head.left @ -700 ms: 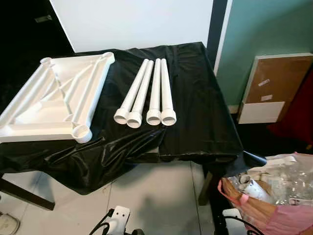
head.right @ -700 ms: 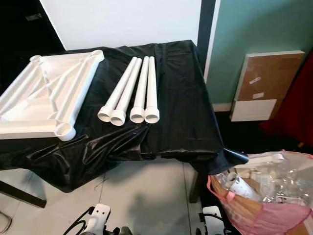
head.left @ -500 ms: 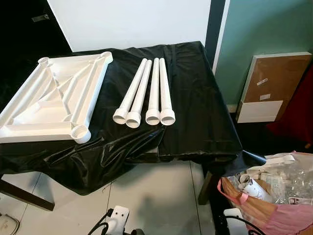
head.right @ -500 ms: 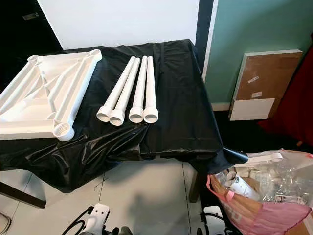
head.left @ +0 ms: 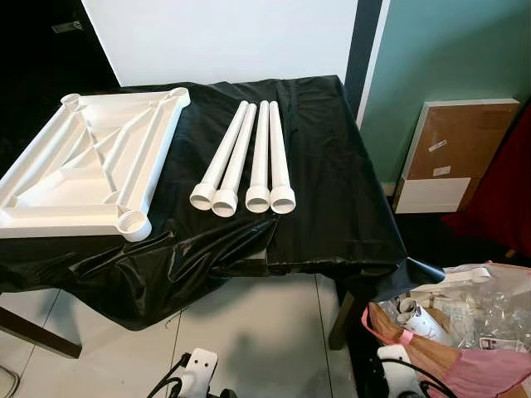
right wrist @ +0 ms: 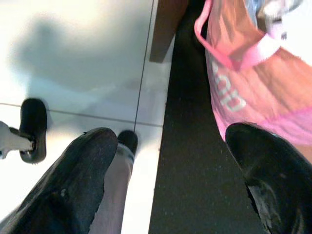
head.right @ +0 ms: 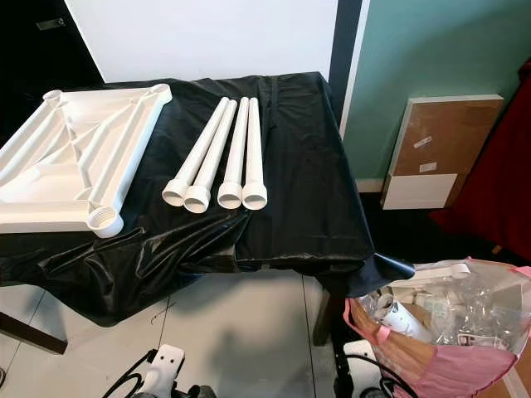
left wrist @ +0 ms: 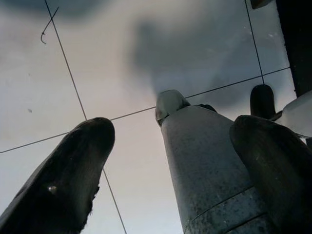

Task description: Building children table

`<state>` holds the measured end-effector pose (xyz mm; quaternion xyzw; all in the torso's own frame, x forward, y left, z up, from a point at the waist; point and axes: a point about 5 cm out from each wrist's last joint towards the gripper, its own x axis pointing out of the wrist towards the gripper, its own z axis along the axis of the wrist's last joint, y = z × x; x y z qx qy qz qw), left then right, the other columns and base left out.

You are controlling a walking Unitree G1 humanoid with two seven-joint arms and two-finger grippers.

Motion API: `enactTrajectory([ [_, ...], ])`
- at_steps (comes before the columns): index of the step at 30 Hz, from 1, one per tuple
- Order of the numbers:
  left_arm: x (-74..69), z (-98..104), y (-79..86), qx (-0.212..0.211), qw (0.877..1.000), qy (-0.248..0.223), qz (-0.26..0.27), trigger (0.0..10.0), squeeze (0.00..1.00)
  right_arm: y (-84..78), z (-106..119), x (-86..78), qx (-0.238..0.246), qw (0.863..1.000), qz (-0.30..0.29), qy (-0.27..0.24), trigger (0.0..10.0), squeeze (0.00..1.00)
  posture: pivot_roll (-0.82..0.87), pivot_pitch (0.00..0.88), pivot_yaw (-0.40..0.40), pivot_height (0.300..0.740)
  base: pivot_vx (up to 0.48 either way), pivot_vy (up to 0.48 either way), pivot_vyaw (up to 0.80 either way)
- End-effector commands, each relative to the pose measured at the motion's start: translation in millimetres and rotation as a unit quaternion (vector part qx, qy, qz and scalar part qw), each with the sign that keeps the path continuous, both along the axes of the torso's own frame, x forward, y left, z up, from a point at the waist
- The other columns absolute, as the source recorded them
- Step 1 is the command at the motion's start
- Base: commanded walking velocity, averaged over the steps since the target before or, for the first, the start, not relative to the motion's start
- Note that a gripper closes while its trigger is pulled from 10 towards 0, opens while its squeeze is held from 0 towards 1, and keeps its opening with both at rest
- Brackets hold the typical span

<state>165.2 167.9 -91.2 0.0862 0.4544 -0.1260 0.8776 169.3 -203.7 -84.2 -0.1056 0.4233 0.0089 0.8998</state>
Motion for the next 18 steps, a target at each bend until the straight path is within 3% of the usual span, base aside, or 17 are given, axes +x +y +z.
enactTrajectory([
  [1,-5.5,-2.3,4.3,0.022,1.000,0.003,0.002,10.0,0.00,3.2,-2.0,-3.0,0.005,1.000,0.000,0.005,10.0,0.00,-0.01,0.014,0.038,0.740,0.000,0.000,0.00],
  [18,-5.7,-1.3,7.3,0.029,1.000,-0.011,0.001,10.0,0.00,2.5,-1.3,-4.0,0.006,1.000,-0.019,-0.010,10.0,0.00,-0.04,0.026,0.067,0.740,0.000,0.000,0.00],
])
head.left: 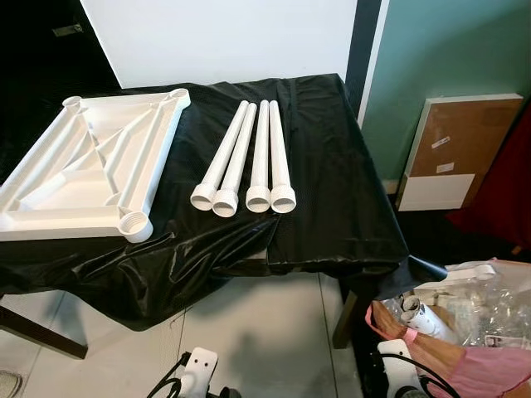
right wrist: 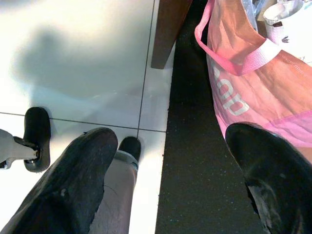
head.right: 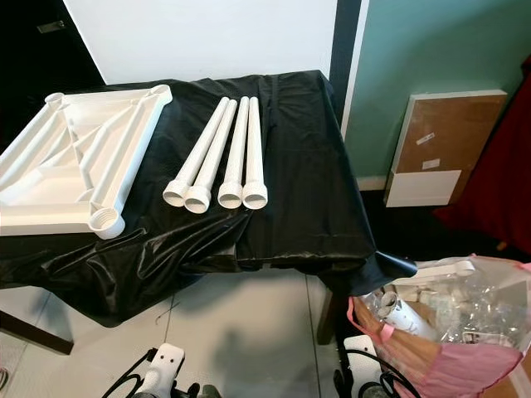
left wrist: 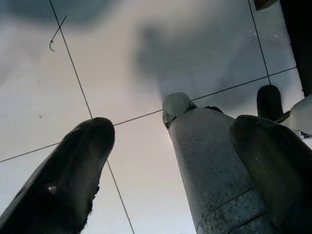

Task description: Building children table

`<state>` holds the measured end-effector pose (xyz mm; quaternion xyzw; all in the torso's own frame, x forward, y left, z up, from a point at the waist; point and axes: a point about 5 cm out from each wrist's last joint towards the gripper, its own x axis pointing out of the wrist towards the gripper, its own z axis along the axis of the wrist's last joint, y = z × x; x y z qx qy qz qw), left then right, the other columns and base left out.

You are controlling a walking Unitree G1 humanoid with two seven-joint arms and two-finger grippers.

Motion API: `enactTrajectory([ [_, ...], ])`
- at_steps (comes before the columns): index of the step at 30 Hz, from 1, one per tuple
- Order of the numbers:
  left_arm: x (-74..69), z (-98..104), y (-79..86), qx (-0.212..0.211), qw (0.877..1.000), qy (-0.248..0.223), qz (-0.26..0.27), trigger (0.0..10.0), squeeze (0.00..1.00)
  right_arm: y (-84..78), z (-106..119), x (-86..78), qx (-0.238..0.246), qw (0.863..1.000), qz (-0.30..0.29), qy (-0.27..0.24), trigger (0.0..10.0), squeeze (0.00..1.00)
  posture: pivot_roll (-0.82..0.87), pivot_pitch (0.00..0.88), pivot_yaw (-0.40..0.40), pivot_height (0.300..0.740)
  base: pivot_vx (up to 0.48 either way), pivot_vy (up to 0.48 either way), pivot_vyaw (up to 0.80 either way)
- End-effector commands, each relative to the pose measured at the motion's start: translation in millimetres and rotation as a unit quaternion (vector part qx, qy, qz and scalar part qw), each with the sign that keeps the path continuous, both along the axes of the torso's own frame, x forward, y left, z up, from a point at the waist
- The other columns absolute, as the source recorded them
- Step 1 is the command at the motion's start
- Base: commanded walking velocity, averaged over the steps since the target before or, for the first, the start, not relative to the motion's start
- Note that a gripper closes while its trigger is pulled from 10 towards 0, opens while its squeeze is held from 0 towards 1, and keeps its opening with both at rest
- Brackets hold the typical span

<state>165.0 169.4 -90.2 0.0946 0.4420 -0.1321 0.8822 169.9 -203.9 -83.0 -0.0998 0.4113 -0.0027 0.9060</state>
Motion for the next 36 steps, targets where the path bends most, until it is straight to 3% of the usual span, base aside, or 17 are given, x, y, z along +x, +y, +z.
enactTrajectory([
  [1,-5.8,-2,6.2,0.026,1.000,0.004,0.008,10.0,0.00,2.8,-2,-4.3,0.003,1.000,-0.007,0.003,10.0,0.00,-0.05,0.028,0.071,0.740,0.000,0.000,0.00],
  [36,-7.7,-4,10.5,0.002,0.999,0.036,0.038,10.0,0.00,12.4,-2,-3.3,0.022,1.000,-0.012,-0.009,10.0,0.00,-0.03,0.037,0.086,0.740,0.000,0.000,0.00],
])
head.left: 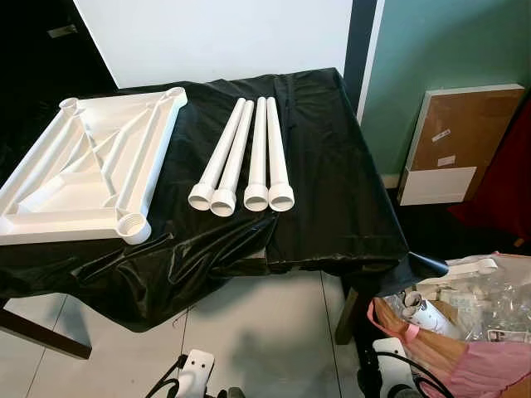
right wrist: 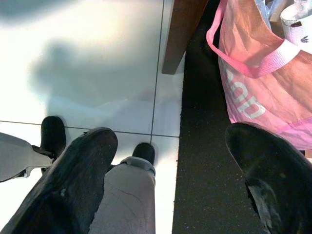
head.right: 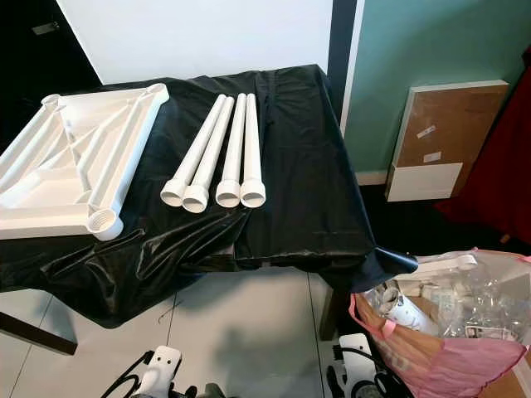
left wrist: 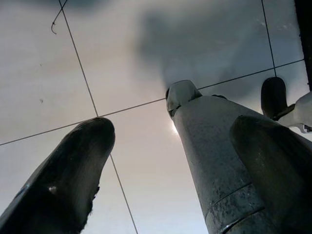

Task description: Building children table

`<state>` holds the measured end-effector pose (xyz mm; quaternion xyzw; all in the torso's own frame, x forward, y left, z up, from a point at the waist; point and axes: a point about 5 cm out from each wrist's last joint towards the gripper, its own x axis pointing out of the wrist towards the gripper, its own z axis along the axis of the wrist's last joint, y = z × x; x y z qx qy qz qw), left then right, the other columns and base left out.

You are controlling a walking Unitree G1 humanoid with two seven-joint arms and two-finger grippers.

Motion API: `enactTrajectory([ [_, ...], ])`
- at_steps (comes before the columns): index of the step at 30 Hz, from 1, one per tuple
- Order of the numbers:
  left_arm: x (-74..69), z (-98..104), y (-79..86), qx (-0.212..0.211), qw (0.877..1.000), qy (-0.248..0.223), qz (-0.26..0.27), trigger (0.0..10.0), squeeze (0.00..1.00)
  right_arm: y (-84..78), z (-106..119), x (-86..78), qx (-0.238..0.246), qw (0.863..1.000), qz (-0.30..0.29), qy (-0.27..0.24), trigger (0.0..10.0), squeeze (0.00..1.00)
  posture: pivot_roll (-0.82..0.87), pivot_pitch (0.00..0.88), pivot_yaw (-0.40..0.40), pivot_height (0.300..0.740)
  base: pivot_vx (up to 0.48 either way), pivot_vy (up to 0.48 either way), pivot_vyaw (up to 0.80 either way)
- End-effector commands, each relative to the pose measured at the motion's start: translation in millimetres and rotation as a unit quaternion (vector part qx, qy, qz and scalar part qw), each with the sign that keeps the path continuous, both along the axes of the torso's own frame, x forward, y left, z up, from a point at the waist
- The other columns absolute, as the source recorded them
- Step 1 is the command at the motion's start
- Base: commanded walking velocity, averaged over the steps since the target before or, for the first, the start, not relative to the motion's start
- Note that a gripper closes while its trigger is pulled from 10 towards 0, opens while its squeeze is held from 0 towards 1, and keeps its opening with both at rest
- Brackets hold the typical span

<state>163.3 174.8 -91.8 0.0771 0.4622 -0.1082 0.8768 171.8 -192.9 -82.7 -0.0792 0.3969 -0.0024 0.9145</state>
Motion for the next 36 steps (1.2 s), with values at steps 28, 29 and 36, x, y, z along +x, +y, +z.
enactTrajectory([
  [28,-10.5,-5,3.8,-0.007,1.000,0.027,0.011,10.0,0.00,3.0,-6,-11.1,0.000,1.000,-0.003,0.018,10.0,0.00,-0.02,0.022,0.089,0.740,0.000,0.099,0.00],
  [29,-11.2,-5,4.2,-0.007,1.000,0.028,0.013,10.0,0.00,3.7,-6,-12.4,0.001,1.000,-0.004,0.021,10.0,0.00,-0.02,0.027,0.089,0.740,0.000,0.289,0.00],
  [36,-13.4,-5,6.7,-0.007,0.999,0.030,0.015,10.0,0.00,5.3,-9,-17.1,0.004,1.000,-0.010,0.030,10.0,0.00,-0.02,0.040,0.095,0.740,0.000,0.319,0.00],
])
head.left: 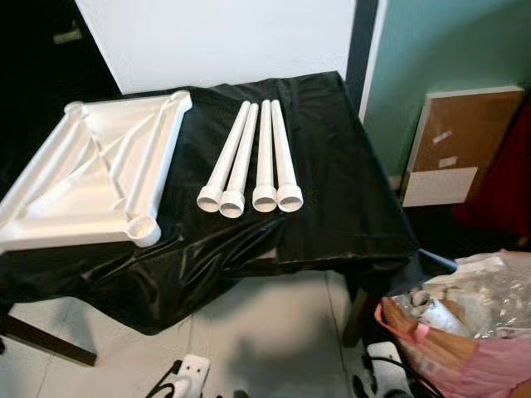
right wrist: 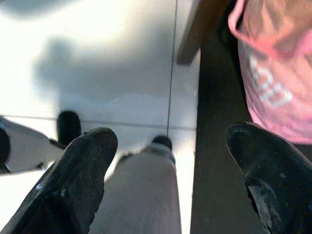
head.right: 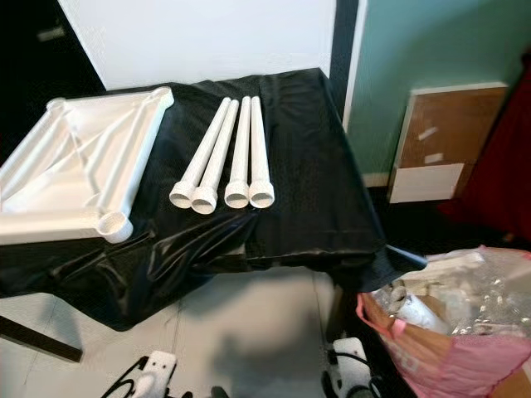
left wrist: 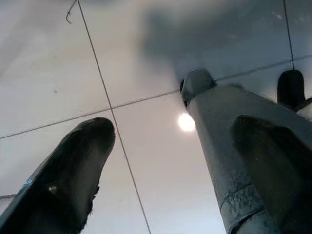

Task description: Building children table

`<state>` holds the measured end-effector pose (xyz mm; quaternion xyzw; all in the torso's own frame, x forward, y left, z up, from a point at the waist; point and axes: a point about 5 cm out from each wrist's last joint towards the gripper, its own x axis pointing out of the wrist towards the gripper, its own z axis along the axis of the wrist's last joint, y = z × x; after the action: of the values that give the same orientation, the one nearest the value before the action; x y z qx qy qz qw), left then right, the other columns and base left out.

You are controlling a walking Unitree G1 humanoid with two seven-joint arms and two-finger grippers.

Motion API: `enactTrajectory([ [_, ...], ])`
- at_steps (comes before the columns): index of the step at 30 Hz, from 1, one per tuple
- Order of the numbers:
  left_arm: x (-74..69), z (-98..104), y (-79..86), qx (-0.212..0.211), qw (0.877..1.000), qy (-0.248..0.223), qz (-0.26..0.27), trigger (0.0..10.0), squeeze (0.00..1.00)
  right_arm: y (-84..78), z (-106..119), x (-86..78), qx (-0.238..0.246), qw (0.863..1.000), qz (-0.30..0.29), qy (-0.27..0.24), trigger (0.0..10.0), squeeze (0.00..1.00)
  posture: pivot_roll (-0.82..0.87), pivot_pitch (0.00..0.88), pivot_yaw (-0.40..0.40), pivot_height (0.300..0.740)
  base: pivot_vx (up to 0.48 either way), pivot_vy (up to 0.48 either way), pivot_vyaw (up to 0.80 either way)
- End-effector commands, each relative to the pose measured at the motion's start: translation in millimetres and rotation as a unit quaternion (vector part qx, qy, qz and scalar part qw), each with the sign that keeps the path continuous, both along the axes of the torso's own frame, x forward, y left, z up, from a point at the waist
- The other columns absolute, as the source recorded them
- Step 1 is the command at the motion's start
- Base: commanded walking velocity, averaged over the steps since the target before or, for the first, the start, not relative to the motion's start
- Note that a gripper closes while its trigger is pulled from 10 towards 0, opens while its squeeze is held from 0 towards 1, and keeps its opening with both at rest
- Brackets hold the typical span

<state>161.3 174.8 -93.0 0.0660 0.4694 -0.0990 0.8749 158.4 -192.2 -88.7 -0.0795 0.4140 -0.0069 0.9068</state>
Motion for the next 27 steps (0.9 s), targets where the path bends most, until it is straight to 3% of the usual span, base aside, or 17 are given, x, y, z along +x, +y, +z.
enactTrajectory([
  [1,-11.4,-4.0,6.7,-0.002,1.000,0.022,0.002,10.0,0.00,4.6,-2.7,-3.7,0.006,1.000,-0.004,0.011,10.0,0.00,-0.02,0.040,0.095,0.740,0.000,0.322,0.00],
  [27,-13.7,-4.7,6.7,-0.003,1.000,0.022,0.005,10.0,0.00,3.2,-5.2,-9.2,0.006,1.000,-0.008,0.024,10.0,0.00,-0.01,0.050,0.092,0.740,0.000,0.330,0.00],
])
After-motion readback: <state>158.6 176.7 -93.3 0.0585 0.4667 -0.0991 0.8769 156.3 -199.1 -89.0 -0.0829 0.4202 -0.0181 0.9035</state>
